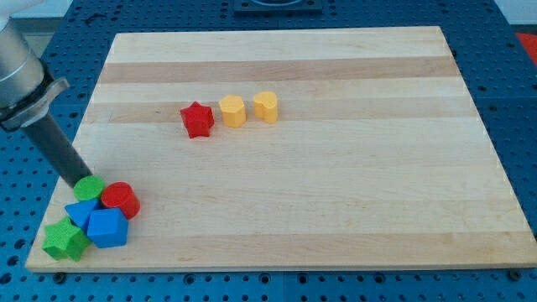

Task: Push yellow heart to the group of blocks

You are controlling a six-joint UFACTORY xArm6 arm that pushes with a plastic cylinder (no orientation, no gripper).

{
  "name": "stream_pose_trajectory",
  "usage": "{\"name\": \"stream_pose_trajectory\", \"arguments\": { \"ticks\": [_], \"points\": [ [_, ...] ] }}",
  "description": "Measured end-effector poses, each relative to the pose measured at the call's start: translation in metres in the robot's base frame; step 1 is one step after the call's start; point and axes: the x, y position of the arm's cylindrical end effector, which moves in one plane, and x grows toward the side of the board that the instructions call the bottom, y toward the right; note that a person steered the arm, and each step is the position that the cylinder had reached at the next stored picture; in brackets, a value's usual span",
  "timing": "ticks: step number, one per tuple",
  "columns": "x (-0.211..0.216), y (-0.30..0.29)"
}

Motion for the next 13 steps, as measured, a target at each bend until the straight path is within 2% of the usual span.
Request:
{"name": "stream_pose_trajectory", "arguments": {
  "ticks": [1, 3, 4, 5, 6, 8, 9, 11, 13],
  "points": [
    [-0.036, 0.033],
    [-0.031, 0.218],
    [-0.065, 0.299],
    [-0.128, 0.329],
    [-0.168, 0.287],
    [-0.128, 0.288],
    [-0.137, 0.254],
    [-0.126, 0.219],
    [-0.071, 0.201]
  ]
}}
